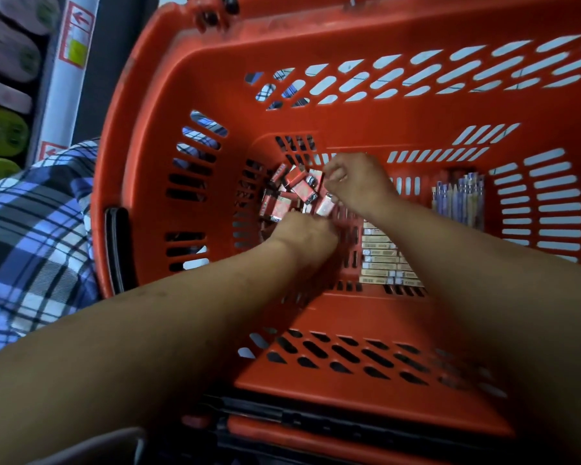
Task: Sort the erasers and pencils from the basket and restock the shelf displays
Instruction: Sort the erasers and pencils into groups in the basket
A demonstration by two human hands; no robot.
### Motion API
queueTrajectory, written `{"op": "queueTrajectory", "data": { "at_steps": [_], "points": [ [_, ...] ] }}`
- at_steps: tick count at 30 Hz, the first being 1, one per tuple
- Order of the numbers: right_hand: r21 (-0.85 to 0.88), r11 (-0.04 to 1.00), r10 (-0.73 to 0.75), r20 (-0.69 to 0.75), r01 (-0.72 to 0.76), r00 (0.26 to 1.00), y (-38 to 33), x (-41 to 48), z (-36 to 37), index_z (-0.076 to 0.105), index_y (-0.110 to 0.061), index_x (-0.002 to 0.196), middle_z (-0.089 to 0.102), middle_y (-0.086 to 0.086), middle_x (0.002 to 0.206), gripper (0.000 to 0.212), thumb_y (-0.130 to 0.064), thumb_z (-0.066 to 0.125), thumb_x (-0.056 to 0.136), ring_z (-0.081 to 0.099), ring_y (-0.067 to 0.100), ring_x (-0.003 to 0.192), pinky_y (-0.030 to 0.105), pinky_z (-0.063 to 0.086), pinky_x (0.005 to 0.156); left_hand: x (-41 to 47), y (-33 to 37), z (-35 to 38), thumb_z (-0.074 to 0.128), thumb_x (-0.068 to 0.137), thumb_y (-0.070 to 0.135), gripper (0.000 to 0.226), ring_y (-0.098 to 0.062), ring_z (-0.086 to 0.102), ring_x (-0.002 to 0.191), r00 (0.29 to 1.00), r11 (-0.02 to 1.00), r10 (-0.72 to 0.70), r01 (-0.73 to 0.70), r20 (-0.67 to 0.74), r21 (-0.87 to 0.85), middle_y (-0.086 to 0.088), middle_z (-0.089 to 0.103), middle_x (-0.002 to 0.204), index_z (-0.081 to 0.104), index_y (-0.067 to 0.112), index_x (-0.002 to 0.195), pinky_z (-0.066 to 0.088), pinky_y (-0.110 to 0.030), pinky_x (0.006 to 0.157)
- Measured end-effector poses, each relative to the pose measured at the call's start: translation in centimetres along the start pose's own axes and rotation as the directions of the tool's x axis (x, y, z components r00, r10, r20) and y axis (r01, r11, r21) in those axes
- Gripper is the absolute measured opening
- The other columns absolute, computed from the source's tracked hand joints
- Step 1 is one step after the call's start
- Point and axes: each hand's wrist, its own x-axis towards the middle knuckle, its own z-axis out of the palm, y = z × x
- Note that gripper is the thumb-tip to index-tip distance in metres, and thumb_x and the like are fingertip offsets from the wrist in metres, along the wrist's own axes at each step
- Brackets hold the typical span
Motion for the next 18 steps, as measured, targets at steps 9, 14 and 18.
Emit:
{"op": "queueTrajectory", "data": {
  "at_steps": [9, 14, 18],
  "points": [
    [0.073, 0.902, 0.409, 0.163, -0.425, 0.898, 0.2, 0.3, -0.1, 0.063, 0.007, 0.104, 0.071, 0.022, 0.099, 0.015, 0.001, 0.063, 0.090, 0.071, 0.038, 0.098, 0.048, 0.058, 0.090, 1.0, 1.7, 3.0, 0.030, 0.108, 0.011, 0.042, -0.037, 0.041, 0.138, 0.979, 0.971, 0.205, -0.201, -0.013, 0.131, -0.020, 0.042, 0.152, 0.043, 0.000, 0.145, 0.036, -0.043, 0.109],
    [0.257, 0.807, 0.500, 0.181, -0.531, 0.847, -0.4, 0.3, 0.7, 0.053, 0.003, 0.093, 0.065, 0.020, 0.090, 0.007, 0.010, 0.056, 0.094, 0.075, 0.041, 0.089, 0.046, 0.063, 0.078, 1.0, 1.4, 3.9, 0.028, 0.109, 0.016, 0.042, -0.034, 0.040, 0.137, 0.980, 0.974, 0.201, -0.198, -0.012, 0.113, -0.016, 0.043, 0.151, 0.045, 0.003, 0.145, 0.030, -0.038, 0.110],
    [0.436, 0.674, 0.529, 0.280, -0.597, 0.801, -0.8, 0.2, 0.6, 0.050, 0.005, 0.124, 0.062, 0.018, 0.111, 0.032, 0.015, 0.051, 0.093, 0.068, 0.041, 0.107, 0.044, 0.062, 0.077, 1.2, 1.3, 3.9, 0.026, 0.110, 0.017, 0.045, -0.033, 0.035, 0.140, 0.989, 0.984, 0.146, -0.144, -0.008, 0.105, -0.013, 0.038, 0.156, 0.038, 0.005, 0.152, 0.029, -0.039, 0.111]
  ]
}}
